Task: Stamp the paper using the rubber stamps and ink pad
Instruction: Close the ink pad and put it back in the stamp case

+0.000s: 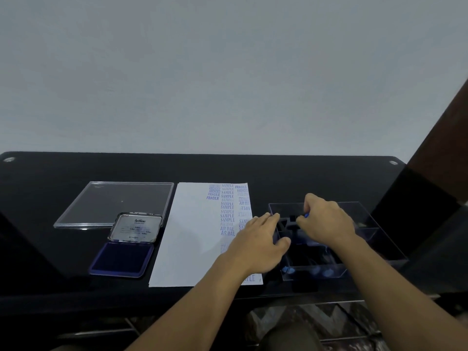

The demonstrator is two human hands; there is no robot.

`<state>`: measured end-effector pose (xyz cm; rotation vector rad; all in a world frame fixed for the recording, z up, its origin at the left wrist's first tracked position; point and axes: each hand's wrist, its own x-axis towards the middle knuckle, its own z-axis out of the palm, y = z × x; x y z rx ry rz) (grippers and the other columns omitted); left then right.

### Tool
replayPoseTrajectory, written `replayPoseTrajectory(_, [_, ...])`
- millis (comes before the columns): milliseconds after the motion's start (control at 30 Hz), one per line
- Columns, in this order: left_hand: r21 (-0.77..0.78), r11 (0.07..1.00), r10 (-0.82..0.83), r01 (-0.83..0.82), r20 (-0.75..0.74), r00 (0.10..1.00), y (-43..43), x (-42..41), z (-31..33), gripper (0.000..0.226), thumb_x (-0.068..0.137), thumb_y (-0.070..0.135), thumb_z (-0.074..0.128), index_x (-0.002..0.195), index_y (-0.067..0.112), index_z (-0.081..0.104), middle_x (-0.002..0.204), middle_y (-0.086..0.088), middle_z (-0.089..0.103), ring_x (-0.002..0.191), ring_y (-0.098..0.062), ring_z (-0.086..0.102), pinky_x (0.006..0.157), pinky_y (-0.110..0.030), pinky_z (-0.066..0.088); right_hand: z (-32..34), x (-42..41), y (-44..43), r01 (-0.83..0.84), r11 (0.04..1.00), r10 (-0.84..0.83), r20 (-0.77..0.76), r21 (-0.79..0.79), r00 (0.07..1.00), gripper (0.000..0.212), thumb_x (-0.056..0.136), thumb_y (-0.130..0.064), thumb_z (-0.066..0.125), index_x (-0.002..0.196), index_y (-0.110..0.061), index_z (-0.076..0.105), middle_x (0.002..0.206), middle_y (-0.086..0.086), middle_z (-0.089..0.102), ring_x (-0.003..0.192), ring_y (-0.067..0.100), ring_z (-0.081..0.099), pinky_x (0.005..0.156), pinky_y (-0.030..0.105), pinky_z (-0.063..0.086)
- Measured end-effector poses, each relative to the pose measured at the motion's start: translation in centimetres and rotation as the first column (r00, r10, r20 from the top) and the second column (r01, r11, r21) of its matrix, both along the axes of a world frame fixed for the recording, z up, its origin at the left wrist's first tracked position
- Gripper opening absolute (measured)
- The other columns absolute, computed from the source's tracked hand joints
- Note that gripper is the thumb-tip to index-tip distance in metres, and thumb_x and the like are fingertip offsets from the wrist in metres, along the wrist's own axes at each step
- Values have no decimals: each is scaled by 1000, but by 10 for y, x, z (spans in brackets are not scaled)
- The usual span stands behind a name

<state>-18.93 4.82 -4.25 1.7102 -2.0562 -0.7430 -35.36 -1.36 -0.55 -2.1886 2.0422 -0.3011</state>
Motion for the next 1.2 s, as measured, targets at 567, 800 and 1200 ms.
replayPoseTrajectory(567, [0, 1000, -7, 7, 13, 1000, -1, 3, 0, 68, 97, 54, 42, 156, 30, 17, 164, 7, 15, 151, -17, 11, 119, -45, 22, -9, -2, -3, 38, 998, -44, 119, 57, 992, 13, 91, -30, 60, 91, -19, 54, 86, 0, 61, 79, 20, 59, 64, 35, 48])
replayPoseTrajectory(800, [18, 1000, -18, 18, -9, 1000, 1, 4, 0, 69, 99, 54, 40, 157, 30, 12, 165, 7, 10, 151, -15, 7, 120, -43, 20, -14, -9, 6, 58, 998, -54, 219, -11, 974, 12, 92, -23, 56, 82, -17, 54, 78, 0, 62, 70, 15, 57, 50, 29, 37])
replayPoseTrajectory(1200, [-60, 992, 106, -109, -52, 993, 6, 47, 16, 58, 99, 46, 46, 152, 25, 30, 158, 7, 31, 145, -15, 28, 115, -34, 27, -2, 21, 16, 1, 1000, 5, 273, -19, 962, 6, 94, -24, 54, 88, -22, 55, 84, -2, 64, 76, 15, 58, 56, 31, 44])
